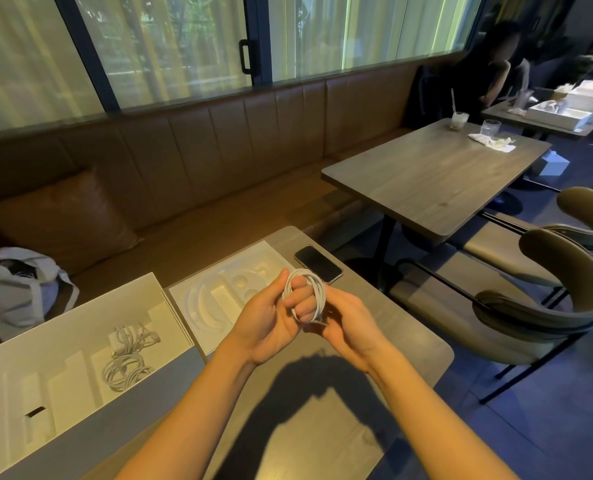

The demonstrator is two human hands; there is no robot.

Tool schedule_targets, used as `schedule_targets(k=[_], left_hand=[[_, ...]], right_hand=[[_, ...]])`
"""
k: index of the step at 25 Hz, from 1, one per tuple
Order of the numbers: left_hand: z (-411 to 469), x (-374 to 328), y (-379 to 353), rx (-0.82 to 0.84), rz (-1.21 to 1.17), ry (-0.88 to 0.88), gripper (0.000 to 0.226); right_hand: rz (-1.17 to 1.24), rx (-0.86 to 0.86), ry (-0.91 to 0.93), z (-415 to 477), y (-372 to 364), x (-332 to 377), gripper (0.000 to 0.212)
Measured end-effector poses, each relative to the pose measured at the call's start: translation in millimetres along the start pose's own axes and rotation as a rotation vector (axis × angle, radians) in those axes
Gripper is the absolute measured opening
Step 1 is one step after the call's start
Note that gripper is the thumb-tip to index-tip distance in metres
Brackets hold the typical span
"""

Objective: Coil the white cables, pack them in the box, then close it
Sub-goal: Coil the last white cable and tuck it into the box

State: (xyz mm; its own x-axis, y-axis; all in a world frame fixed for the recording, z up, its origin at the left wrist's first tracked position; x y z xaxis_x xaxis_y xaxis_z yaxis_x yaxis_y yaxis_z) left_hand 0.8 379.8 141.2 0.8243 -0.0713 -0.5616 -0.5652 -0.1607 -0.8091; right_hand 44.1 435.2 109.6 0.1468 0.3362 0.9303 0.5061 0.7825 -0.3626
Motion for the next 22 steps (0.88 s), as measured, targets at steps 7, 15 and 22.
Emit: schedule_targets(k=[7,15,22], left_hand=[[-7.5,-16.8,25.9,-0.448,0.507,-0.039,0.046],[-20.6,-31.2,18.6,-0.791,1.308,-0.212,0.034],[-22.5,-35.5,33.9,-0.845,1.4,-0.163,0.028]], right_hand=[[-0.476,-0.115,0.161,3.9,13.5,14.5,0.023],[-0.589,-0.109,0.173,8.4,17.5,19.2,0.018],[-0.557,-0.046,0.105,6.2,17.6,29.1,0.023]])
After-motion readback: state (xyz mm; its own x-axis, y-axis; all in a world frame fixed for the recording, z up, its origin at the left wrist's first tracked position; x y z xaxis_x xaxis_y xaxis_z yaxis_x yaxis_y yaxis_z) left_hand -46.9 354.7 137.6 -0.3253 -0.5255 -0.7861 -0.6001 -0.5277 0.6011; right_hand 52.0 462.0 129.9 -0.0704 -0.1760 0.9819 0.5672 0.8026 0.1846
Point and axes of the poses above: each hand's wrist, its own z-axis towards the middle knuckle, its own y-axis out of the back of the hand, x = y × z, the point moved 8 cm from there along z, towards the middle knuckle, and after that the axes turned 10 degrees about y, right-handed, at the moved point
